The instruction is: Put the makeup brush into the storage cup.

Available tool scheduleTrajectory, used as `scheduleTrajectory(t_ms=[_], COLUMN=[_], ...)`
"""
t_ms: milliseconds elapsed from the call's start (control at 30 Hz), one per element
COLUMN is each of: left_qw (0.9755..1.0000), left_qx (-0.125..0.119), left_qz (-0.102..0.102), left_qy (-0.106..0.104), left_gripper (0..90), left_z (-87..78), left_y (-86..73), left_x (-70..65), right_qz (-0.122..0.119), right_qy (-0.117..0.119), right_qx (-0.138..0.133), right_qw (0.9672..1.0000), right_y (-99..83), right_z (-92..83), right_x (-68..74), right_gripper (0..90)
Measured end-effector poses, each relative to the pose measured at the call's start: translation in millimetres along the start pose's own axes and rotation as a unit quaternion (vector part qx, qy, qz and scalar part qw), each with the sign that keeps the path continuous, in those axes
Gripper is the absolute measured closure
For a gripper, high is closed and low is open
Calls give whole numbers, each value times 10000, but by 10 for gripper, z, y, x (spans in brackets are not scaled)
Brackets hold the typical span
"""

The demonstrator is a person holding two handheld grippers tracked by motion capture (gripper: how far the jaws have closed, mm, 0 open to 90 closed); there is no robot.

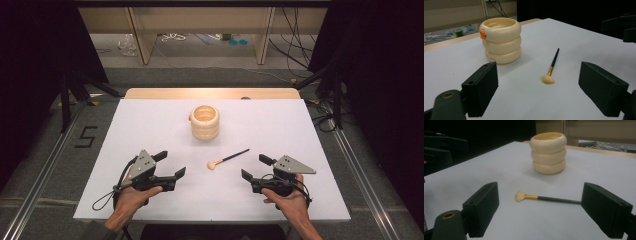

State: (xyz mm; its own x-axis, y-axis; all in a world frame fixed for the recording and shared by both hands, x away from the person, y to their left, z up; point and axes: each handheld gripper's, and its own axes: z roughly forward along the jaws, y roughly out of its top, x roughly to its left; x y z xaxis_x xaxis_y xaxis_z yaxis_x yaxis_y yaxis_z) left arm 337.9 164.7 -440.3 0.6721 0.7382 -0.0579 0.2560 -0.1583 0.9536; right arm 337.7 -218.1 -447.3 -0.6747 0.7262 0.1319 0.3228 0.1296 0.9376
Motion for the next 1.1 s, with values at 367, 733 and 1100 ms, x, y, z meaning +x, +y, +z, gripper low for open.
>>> scheduleTrajectory(t_ms=[367, 733, 1100], left_qw=[10000, 10000, 9999], left_qx=[-8, 27, 62], left_qz=[-54, -60, -80], left_qy=[-4, 47, 62], left_gripper=[158, 158, 158], left_z=[12, 6, 13], left_y=[-5, 1, -3], left_x=[0, 3, 18], right_qz=[-139, -497, -1018], right_qy=[20, 52, 233], right_qx=[-115, 338, 825], right_qw=[9998, 9982, 9911], right_y=[28, 139, 332], right_z=[29, 69, 187], right_x=[-18, -78, -96], right_gripper=[160, 164, 174])
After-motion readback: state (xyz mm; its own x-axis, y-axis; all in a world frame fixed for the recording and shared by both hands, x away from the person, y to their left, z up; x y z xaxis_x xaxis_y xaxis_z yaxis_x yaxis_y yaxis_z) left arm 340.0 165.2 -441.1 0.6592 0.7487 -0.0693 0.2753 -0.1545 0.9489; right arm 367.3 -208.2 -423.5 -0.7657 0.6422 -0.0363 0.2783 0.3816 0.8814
